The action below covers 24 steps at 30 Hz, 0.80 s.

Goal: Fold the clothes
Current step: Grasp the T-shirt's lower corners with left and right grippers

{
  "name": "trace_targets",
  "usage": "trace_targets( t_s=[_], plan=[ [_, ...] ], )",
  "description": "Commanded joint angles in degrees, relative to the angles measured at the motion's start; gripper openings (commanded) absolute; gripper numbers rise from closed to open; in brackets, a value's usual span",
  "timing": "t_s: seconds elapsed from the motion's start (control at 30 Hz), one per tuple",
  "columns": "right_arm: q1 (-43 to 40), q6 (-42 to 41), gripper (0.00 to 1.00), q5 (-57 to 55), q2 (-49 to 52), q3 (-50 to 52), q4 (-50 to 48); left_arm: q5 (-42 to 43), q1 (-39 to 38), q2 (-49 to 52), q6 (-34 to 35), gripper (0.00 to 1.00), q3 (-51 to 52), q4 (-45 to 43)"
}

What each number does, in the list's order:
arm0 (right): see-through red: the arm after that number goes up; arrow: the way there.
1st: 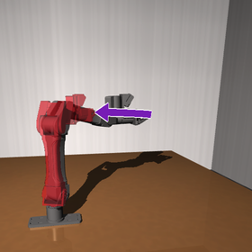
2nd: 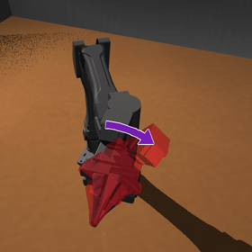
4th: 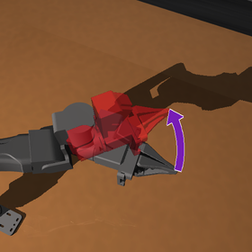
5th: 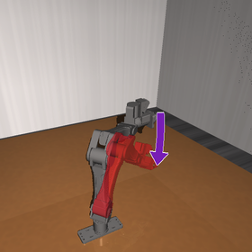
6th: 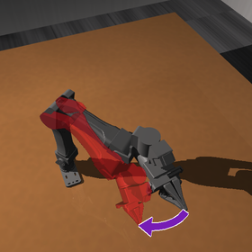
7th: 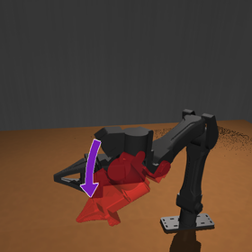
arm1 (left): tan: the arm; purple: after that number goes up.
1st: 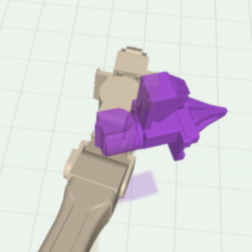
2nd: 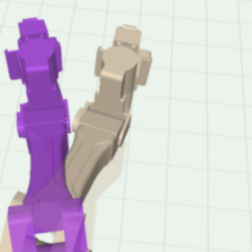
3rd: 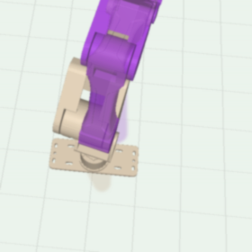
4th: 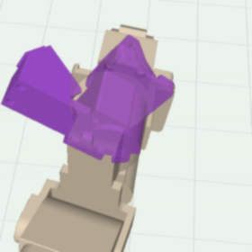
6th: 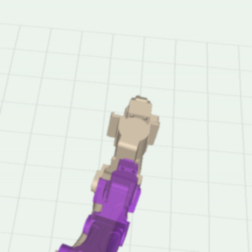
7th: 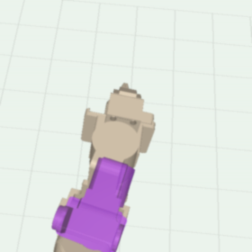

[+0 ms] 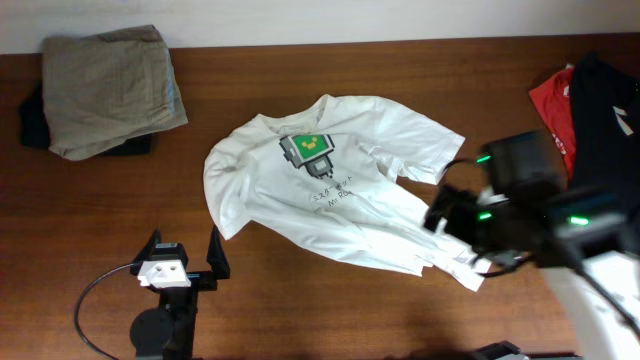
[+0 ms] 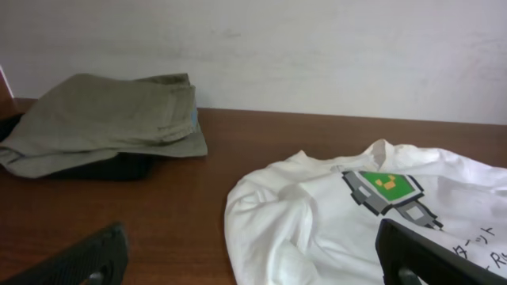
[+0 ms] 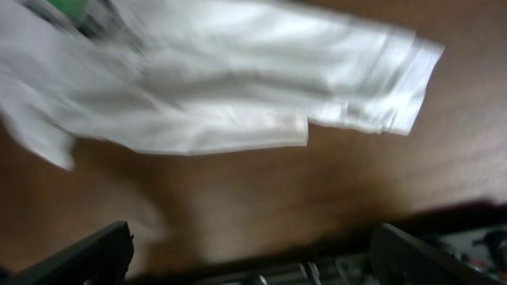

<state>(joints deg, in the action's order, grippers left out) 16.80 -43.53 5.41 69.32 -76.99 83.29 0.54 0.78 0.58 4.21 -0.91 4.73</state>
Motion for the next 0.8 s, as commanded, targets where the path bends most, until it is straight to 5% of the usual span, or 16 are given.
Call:
trace_targets(
  t_s=[0.0, 0.3, 0.47, 0.77],
  plan=[
    [5.68, -7.69, 0.95, -1.18, 2.16, 12.48, -7.56, -0.35, 0.09, -0.24, 0.7, 0.99, 0.42, 0.04],
    [7.78, -8.0, 0.57, -3.13, 13.79, 25.42, -22.95, -0.37, 0.09, -0.24, 0.7, 0.99, 0.42, 0.04],
    [7.58, -8.0, 0.56, -7.56, 24.06, 25.77, -28.74, -0.37, 0.09, -0.24, 0.7, 0.99, 0.42, 0.04],
    [4.83, -4.74, 0.52, -10.99, 25.55, 25.79, -30.97, -0.35, 0.09, -0.24, 0.7, 0.99, 0.42, 0.04]
  ],
)
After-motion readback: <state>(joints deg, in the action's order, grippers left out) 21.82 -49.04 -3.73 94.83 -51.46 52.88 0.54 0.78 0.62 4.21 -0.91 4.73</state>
